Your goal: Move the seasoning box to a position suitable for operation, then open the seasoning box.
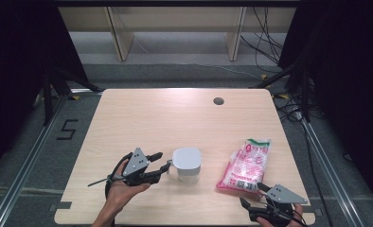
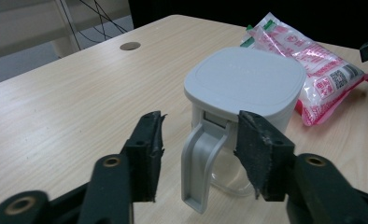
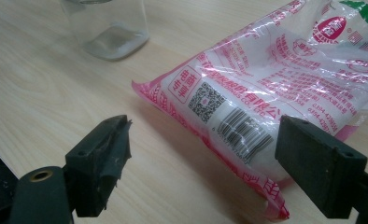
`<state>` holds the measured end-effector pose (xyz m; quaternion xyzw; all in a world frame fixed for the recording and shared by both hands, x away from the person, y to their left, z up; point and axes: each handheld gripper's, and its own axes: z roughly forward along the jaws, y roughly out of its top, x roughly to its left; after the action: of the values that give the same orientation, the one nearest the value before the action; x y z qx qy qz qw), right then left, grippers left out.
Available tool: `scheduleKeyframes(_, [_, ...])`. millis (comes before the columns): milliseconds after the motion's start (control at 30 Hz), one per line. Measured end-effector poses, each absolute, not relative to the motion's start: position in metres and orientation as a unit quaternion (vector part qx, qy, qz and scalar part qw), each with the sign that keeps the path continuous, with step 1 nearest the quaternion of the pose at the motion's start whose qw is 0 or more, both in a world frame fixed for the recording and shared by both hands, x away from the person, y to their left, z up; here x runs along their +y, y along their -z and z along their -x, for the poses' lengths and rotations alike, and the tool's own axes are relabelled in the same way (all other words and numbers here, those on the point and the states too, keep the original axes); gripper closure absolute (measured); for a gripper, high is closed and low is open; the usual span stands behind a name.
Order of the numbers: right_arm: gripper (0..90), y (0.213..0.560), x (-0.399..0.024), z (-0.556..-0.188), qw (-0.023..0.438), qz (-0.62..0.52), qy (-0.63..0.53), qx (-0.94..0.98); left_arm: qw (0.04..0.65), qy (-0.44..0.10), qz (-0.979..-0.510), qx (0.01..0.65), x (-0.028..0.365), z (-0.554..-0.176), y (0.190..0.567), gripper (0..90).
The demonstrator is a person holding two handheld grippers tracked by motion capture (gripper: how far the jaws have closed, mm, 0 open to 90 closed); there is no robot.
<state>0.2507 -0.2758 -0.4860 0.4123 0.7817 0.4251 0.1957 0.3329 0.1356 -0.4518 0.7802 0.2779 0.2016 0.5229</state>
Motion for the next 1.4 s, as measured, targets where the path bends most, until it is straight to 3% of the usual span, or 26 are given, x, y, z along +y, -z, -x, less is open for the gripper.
scheduleKeyframes(233, [18.7,0.488,-0.279,-0.253,0.198,-0.403,-0.430,0.783,0.521,-0.220,-0.783,0.258,0.131,-0.331,0.445,77.0])
scheduleKeyframes(433, [18.7,0.487,-0.278,-0.251,0.196,-0.408,-0.427,0.782,0.523,-0.218,-0.781,0.262,0.124,-0.335,0.441,86.0])
scheduleKeyframes(967, [18.7,0.488,-0.279,-0.253,0.202,-0.398,-0.424,0.789,0.533,-0.214,-0.780,0.249,0.104,-0.350,0.424,87.1])
scheduleKeyframes(1400, [18.8,0.488,-0.280,-0.253,0.201,-0.393,-0.422,0.792,0.552,-0.205,-0.760,0.276,0.100,-0.366,0.418,89.0])
